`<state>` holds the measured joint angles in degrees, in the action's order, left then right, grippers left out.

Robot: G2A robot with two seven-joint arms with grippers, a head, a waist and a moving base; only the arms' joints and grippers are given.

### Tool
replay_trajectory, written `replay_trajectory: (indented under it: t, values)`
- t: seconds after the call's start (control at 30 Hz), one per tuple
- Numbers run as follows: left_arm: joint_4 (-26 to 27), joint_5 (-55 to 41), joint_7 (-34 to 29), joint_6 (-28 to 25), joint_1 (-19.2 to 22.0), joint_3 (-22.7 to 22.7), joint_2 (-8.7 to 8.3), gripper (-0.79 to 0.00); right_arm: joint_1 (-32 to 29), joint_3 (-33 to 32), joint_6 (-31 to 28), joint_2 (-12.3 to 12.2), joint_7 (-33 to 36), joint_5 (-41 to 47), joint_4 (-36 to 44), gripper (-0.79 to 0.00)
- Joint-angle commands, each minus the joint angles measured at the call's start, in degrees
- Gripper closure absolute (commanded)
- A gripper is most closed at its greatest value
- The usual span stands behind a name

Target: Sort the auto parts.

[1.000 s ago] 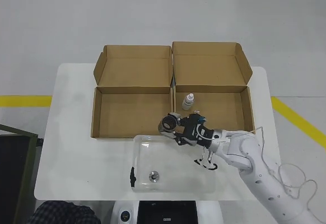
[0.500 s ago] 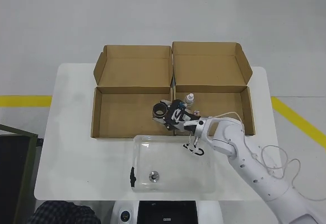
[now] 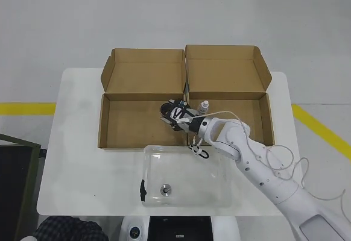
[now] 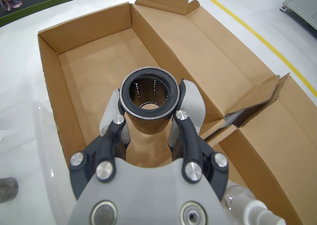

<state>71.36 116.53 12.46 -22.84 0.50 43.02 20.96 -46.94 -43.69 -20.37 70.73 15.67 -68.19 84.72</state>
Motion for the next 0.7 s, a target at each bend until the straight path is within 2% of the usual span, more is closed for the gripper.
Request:
replay_trajectory:
  t: [0.0, 0.13, 0.23, 0.67]
  values:
    - [0.00, 0.00, 0.00, 0.00, 0.00, 0.00, 0.00, -0.785, 0.66, 0.67, 0.57, 0.48, 0.51, -0.23, -0.84, 0.000]
    - [0.00, 0.00, 0.00, 0.00, 0.00, 0.00, 0.00, -0.785, 1.77, 1.85, 1.63, 1.41, 1.68, -0.64, -2.51, -0.006]
    - [0.00, 0.00, 0.00, 0.00, 0.00, 0.00, 0.00, -0.785, 2.49, 2.56, 2.24, 2.07, 2.43, -0.83, -3.74, -0.092]
    - [0.00, 0.00, 0.00, 0.00, 0.00, 0.00, 0.00, -0.785, 4.71, 4.04, 3.63, 4.38, 4.04, -1.77, -8.42, -0.222]
